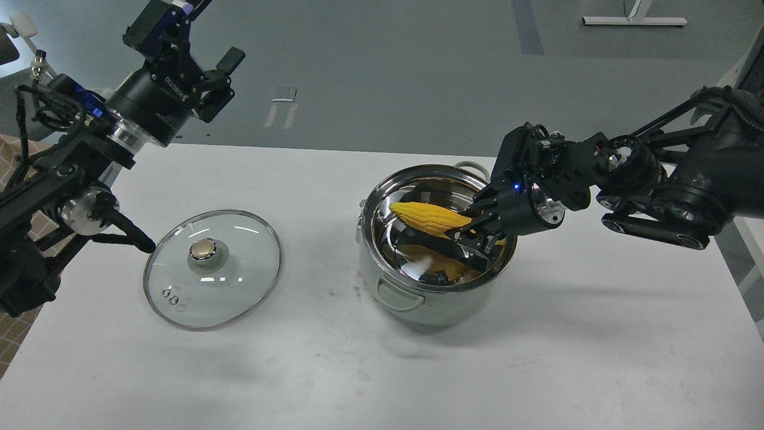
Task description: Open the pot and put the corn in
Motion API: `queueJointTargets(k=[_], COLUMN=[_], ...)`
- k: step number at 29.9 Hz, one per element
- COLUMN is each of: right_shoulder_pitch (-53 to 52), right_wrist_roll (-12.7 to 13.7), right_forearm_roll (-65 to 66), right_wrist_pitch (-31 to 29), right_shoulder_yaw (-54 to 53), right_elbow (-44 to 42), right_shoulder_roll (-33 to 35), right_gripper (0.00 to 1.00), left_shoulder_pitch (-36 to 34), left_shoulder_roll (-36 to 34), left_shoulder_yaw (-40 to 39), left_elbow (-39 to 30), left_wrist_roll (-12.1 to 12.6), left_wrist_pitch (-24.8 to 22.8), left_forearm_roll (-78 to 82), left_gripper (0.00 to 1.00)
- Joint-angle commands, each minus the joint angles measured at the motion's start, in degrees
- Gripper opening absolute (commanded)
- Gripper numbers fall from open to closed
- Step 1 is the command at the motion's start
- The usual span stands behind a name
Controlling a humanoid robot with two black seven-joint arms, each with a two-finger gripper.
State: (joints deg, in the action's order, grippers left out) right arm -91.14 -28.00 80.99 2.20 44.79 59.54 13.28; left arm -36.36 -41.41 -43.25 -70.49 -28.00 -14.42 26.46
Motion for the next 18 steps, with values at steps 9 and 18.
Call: queueJointTargets(k=[9,18], right_shoulder_pitch=[0.87,0.87], right_wrist_roll=[0.00,0.00], right_forearm_roll=[-1.10,-3.38], right_wrist_pitch=[0.09,0.09], right_shoulder_yaw=[-0.05,-0.05], right_elbow=[-1.18,-1.09], right_shoulder_roll=[-2.29,-1.95], right_gripper=[0.50,0.96], left_shoulder_pitch=[0.06,0.15], left_shoulder_roll=[-0.08,-0.08], left_shoulder_yaw=[-0.08,-0.08], left_elbow=[0.00,0.09], left_wrist_roll=[0.00,0.00], left_wrist_pitch=[0.01,0.01], left_forearm_roll=[-0.01,0.08], left_gripper=[0.97,0.97])
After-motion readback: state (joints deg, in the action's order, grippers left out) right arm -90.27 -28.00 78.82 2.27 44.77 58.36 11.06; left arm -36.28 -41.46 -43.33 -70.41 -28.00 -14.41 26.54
